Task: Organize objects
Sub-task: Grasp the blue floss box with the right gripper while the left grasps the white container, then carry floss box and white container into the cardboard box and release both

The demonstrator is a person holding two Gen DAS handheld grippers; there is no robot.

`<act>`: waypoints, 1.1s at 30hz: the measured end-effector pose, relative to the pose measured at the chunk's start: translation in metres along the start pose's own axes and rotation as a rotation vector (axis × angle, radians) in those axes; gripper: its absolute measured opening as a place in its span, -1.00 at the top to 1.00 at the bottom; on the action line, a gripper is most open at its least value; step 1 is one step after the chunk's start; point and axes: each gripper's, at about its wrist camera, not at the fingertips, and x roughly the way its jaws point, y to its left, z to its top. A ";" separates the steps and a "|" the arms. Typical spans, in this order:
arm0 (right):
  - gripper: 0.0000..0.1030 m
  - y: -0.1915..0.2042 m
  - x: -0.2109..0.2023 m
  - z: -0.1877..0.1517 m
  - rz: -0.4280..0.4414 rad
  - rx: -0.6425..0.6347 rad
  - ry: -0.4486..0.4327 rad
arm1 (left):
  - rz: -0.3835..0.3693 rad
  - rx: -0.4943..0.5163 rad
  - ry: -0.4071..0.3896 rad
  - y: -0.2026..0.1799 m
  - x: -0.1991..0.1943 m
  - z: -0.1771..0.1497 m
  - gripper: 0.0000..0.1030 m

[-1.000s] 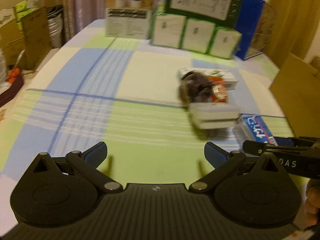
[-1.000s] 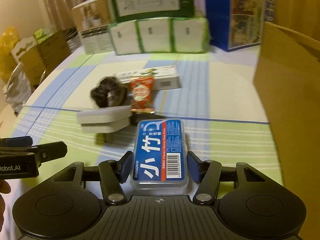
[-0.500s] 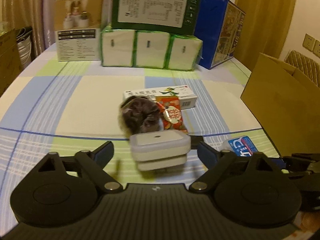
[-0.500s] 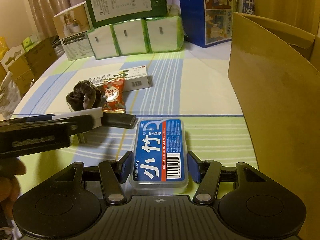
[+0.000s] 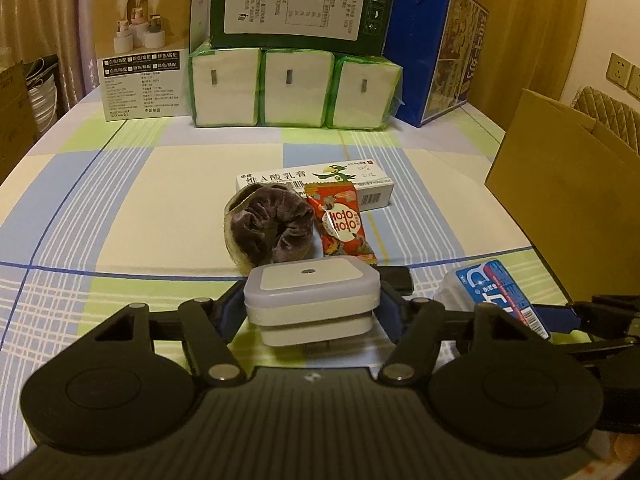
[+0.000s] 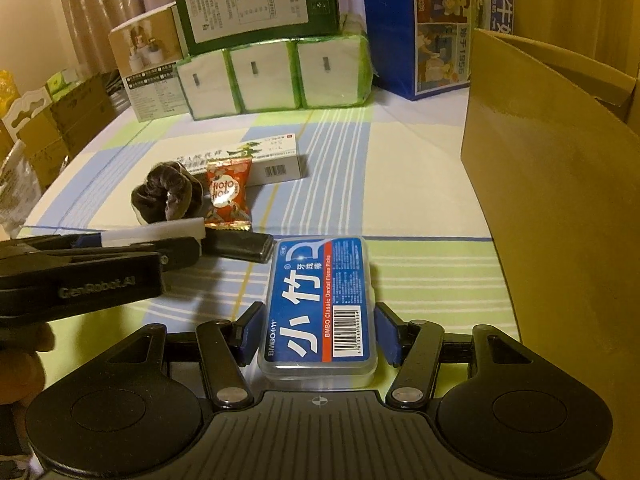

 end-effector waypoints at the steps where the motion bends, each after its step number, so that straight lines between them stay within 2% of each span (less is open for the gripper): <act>1: -0.10 0.001 0.001 0.000 -0.007 -0.011 -0.007 | 0.000 0.001 -0.001 0.000 -0.001 -0.001 -0.20; 7: -0.04 0.003 0.004 -0.002 -0.035 -0.035 -0.012 | -0.012 0.000 0.000 0.003 -0.007 -0.002 -0.19; 18: -0.03 0.002 -0.014 -0.002 -0.015 -0.008 -0.027 | -0.013 0.015 0.003 0.002 -0.027 -0.006 -0.18; 25: -0.03 0.005 -0.053 -0.017 0.002 0.008 -0.048 | -0.001 0.015 0.008 -0.010 -0.055 -0.003 -0.18; 33: -0.03 0.007 -0.123 -0.036 0.015 0.028 -0.065 | 0.002 0.007 0.005 -0.037 -0.122 -0.010 -0.18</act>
